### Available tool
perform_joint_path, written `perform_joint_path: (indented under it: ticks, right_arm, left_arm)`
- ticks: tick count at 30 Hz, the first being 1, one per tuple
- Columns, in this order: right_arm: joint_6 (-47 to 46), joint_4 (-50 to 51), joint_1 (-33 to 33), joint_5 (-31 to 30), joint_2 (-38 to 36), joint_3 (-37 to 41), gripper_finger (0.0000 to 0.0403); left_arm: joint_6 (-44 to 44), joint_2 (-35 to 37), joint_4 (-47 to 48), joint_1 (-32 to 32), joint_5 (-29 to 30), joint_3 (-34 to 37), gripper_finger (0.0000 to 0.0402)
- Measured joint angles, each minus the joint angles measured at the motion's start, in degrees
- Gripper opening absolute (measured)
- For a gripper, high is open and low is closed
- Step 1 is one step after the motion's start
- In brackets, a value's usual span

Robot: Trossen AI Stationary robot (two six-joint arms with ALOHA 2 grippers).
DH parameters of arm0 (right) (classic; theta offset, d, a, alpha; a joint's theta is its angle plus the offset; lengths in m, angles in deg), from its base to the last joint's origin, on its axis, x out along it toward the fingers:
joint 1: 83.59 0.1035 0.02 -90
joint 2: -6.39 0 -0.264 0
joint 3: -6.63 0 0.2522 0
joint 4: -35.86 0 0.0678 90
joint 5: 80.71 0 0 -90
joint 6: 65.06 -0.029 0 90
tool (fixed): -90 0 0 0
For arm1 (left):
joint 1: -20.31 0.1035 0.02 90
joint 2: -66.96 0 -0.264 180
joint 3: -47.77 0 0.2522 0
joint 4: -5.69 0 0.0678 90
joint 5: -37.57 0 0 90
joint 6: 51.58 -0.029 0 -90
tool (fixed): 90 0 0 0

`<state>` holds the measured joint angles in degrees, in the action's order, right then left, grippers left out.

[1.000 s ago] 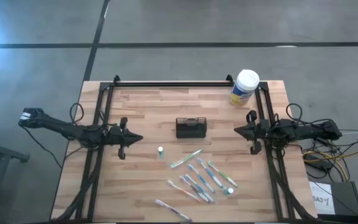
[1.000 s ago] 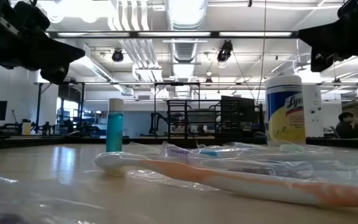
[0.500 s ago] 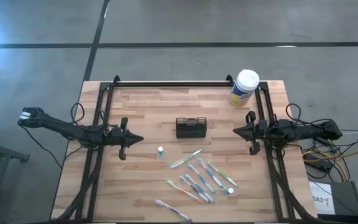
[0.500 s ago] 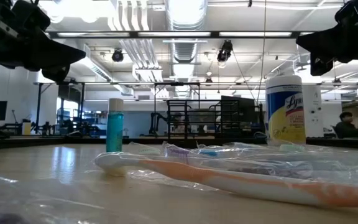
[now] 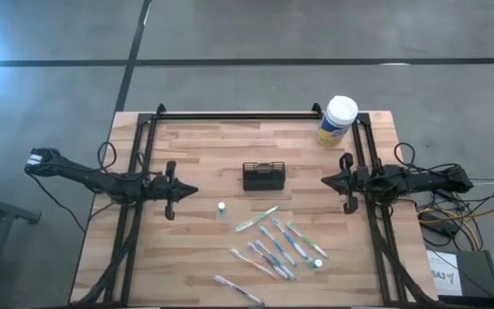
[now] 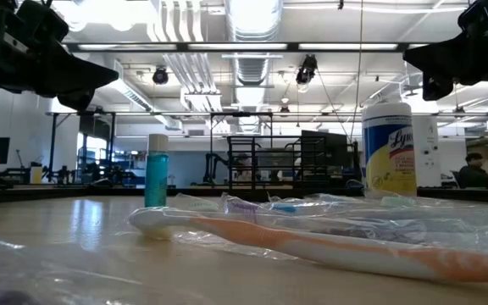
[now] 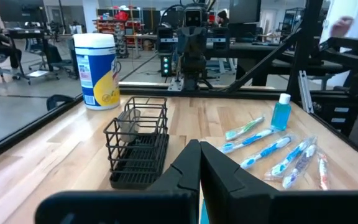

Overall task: Pick & Place toothbrushing station
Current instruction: Put the bottom blue mouthwash into the black wire organizer

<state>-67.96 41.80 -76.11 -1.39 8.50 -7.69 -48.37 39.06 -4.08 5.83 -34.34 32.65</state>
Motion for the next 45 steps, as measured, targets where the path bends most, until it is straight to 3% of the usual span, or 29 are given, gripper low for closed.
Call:
perform_joint_path:
  ticks: [31, 38, 45]
  right_arm:
    - [-0.15, 0.65, 0.00, 0.02, -0.04, 0.00, 0.0008]
    - [0.91, -6.98, 0.00, 0.04, -0.04, 0.00, 0.0008]
    - [1.43, -0.88, 0.00, 0.06, 4.17, -8.01, 0.0008]
  left_arm:
    - [7.04, -0.02, 0.89, 0.00, 0.02, 0.81, 0.0007]
    - [6.84, -0.02, 1.05, 0.00, 0.02, 0.85, 0.0007]
    - [7.08, -0.02, 1.05, 0.00, 0.04, 0.87, 0.0007]
